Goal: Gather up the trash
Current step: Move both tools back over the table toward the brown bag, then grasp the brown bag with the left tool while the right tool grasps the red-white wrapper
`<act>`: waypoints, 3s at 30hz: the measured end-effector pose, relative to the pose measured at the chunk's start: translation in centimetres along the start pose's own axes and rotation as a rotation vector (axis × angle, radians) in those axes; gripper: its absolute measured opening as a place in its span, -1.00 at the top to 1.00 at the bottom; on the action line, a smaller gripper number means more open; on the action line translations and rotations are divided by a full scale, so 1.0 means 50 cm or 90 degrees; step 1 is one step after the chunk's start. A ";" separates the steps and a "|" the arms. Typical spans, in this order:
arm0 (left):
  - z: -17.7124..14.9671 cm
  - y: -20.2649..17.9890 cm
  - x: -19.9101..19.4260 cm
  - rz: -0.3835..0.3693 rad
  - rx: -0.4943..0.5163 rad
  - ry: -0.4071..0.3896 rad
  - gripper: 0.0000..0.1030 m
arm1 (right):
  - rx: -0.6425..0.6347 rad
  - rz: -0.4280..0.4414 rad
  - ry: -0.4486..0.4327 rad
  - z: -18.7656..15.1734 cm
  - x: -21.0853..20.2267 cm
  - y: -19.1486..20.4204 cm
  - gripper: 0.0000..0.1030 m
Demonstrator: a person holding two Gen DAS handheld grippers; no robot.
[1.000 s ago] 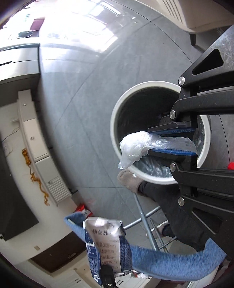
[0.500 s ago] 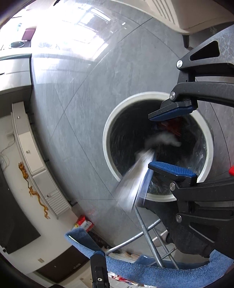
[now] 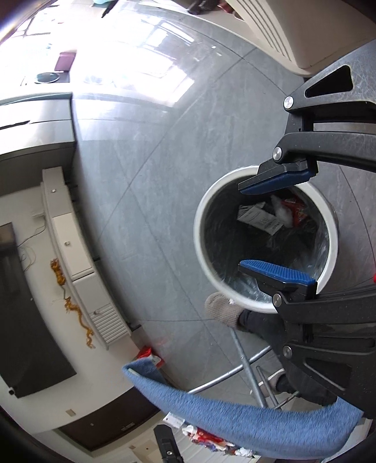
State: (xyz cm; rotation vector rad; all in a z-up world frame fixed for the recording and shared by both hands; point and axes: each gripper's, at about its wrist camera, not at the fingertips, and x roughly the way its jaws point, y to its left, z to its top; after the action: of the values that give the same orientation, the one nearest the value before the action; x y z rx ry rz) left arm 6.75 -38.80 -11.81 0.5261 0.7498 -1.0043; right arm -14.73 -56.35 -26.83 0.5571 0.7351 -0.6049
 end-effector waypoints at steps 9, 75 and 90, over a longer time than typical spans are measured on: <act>-0.042 0.098 -0.141 0.088 -0.063 -0.082 -0.13 | -0.057 0.027 -0.061 0.046 -0.100 0.102 0.05; -0.534 0.959 -0.236 0.061 -0.490 -0.034 -0.30 | -0.385 0.278 0.106 0.090 0.093 0.908 -0.01; -0.542 0.982 -0.212 0.049 -0.536 -0.056 0.14 | -0.236 0.299 0.180 0.120 0.205 0.905 -0.17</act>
State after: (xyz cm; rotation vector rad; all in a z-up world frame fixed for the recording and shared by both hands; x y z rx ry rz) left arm 38.52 8.15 -18.29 -0.2173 0.9798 -0.5563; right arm 24.49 -31.93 -19.46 0.4502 0.9190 0.0515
